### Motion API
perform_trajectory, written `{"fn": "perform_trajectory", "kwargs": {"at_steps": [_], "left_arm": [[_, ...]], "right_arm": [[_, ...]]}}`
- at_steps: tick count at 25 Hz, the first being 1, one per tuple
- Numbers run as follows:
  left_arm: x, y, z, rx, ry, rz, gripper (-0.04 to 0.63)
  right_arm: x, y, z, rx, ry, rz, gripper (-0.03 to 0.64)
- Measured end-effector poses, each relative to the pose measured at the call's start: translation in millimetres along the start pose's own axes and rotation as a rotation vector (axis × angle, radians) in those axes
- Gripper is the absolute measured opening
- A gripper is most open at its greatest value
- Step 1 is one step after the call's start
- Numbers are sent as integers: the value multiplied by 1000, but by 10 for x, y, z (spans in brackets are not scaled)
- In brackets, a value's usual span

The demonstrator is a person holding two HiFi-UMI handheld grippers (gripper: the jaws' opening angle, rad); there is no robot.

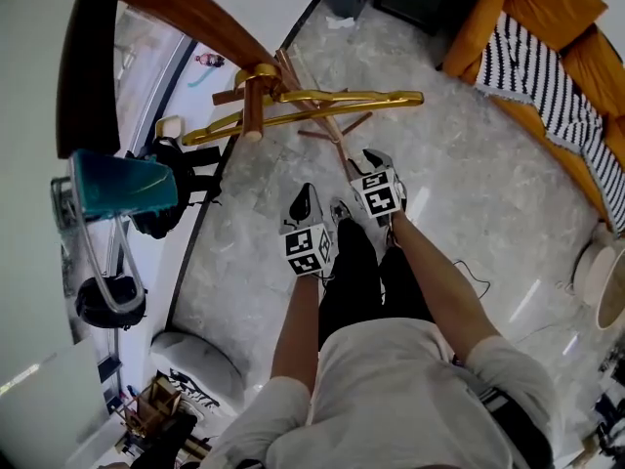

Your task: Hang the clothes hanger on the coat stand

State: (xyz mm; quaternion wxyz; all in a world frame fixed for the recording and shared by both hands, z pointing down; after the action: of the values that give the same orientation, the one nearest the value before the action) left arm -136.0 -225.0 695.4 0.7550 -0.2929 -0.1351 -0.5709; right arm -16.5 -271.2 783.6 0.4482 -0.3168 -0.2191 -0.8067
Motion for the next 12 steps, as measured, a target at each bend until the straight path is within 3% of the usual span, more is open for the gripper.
{"fn": "perform_trajectory", "kwargs": {"at_steps": [12], "left_arm": [[-377,129,-180,0,48,-21,9]], "right_arm": [[-917,-39,-53,38,139,14,148]]}}
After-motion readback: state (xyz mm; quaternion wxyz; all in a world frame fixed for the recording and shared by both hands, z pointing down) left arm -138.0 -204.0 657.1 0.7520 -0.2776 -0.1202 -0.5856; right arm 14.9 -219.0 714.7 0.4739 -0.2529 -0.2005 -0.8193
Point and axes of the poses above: the fingertips, and each gripper's own axes: x forward along the fingers, y to its right, z out of its underside, the point moved 1 cm from there along -x, backward along the fingers, and after that the axes turned 10 degrees about -x, right-handed, at the moved point
